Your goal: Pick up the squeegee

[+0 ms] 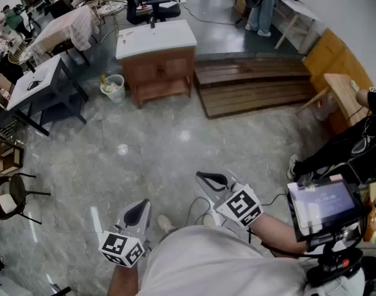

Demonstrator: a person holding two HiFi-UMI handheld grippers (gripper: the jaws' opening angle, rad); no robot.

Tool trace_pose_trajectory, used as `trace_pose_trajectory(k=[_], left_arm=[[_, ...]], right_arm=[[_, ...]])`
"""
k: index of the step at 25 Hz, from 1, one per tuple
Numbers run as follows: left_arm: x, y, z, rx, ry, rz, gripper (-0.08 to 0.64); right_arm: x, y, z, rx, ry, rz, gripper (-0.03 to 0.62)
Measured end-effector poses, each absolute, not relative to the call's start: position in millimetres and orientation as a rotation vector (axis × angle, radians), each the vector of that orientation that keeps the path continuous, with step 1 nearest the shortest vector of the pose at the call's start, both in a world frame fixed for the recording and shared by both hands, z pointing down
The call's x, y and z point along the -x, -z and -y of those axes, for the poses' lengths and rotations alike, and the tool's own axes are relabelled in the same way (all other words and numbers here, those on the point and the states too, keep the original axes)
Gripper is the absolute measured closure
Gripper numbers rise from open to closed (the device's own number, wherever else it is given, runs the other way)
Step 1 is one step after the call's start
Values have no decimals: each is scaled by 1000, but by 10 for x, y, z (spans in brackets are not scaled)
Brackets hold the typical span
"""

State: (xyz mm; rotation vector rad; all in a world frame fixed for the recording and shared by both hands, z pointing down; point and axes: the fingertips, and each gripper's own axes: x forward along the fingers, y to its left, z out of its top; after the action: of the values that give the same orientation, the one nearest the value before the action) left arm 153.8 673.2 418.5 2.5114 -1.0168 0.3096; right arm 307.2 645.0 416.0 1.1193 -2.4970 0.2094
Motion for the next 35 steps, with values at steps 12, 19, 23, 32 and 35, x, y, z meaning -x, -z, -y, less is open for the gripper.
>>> trace_pose_trajectory(k=[12,19,23,32,35], left_arm=[[-263,-4427,-6485,-2518,-388,1074,552],[5,-4412,-6395,-2522,-351,1133,552],[209,-4331,-6146,-2517,-332,1192,552],[337,-4371,-5001,-2490,-369,1238,505],[386,-4222,-4453,-2495,-384,1270,500]], right_arm=[[-1746,-4243,-6102,-1050,-163,2534,589],[-1412,-4279,-6077,-1026,-104,2514,574],[-1205,-4185,-5751,-1034,-93,2519,551],[-1098,-4392,-4392,-1029,-148,2547,523],[-1040,-4285,-3777,-1030,-137,2577,523]])
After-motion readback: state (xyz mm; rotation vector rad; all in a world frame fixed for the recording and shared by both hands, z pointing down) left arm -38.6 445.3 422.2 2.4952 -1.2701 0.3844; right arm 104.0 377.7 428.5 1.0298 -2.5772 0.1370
